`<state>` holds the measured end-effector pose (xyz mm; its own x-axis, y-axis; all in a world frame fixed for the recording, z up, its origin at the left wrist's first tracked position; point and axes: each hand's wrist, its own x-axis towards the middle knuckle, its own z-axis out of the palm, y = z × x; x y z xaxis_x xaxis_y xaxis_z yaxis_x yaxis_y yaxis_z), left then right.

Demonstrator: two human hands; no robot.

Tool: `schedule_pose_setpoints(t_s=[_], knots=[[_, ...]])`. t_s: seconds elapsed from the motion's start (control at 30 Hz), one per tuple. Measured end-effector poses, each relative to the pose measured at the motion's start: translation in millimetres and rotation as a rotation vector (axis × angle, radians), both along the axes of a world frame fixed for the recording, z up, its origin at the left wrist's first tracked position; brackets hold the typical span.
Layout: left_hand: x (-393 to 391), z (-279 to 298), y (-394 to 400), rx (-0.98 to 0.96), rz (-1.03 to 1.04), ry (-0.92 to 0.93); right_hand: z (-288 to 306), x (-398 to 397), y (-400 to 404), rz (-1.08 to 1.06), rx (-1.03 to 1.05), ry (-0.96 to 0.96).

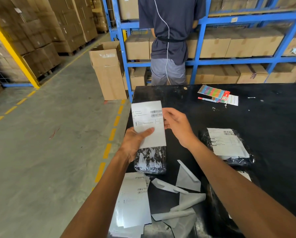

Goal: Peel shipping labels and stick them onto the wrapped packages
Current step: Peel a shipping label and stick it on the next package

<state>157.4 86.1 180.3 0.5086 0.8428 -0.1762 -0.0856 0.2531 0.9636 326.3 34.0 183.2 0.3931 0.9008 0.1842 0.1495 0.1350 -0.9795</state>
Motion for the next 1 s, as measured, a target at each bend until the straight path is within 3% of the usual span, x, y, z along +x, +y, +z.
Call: schedule_pose_setpoints(t_s=[0.1,0.23,0.43,1.0], knots=[[-1.3,0.7,-0.9,-0.005,-0.003,-0.013,-0.3,1.5,0.3,-0.046,0.017,-0.005],[-3.4,4.3,0.3,0.019,-0.034,0.052,-3.1,4.2,2.3,-0.091,-0.015,-0.15],[1.2,12.1,16.3,0.051,0.199,0.045,-4.8,2.9,-4.2,0.059,-0.045,-0.312],[-5.1,7.2,18.1,0.177,0.094,0.183,1.4,2.1,-9.4,0.058,-0.072,-0.345]])
